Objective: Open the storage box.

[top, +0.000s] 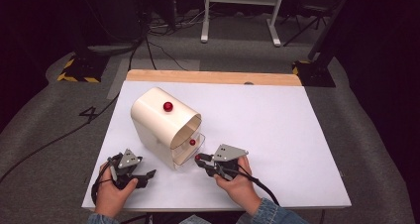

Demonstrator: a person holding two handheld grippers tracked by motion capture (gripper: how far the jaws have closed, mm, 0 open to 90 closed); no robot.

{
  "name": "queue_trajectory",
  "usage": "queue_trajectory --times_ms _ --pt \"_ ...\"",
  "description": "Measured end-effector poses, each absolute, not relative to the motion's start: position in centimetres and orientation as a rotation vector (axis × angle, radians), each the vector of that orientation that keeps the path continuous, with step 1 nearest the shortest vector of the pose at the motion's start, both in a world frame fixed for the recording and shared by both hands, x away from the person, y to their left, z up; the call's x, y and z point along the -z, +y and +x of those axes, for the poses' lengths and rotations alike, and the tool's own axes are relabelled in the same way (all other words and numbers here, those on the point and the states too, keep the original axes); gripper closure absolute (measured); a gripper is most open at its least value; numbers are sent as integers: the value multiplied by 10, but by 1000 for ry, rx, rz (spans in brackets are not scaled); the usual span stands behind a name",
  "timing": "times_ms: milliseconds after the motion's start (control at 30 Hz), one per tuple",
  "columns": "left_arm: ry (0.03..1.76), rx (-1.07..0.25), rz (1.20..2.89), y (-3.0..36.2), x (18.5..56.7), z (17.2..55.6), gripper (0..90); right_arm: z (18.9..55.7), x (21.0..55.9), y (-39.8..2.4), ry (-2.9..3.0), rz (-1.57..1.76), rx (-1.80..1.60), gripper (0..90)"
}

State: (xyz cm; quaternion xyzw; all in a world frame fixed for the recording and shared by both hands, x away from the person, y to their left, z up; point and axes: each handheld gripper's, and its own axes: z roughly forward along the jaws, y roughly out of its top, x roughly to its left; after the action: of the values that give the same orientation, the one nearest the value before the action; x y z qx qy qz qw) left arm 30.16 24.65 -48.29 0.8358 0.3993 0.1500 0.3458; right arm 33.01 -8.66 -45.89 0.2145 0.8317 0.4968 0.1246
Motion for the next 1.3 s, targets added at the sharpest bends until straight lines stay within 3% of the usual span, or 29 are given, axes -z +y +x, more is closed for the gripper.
queue_trajectory --times_ms 500,833,933,1000,1133,1300 --pt "1036 -389 2171 247 483 302 292 302 451 -135 2465 636 -1455 743" --pt "1036 -388 2169 247 483 302 292 309 475 -128 2521 643 -1375 736" --pt "1036 -388 2169 247 483 302 291 309 477 -127 2522 641 -1353 693" --pt "1035 -388 2169 247 483 302 292 309 479 -126 2515 652 -1326 568" --pt "1036 -389 2168 247 483 302 292 308 478 -130 2521 662 -1322 464" --pt "1037 -388 2168 247 483 302 292 308 471 -135 2523 682 -1346 432"
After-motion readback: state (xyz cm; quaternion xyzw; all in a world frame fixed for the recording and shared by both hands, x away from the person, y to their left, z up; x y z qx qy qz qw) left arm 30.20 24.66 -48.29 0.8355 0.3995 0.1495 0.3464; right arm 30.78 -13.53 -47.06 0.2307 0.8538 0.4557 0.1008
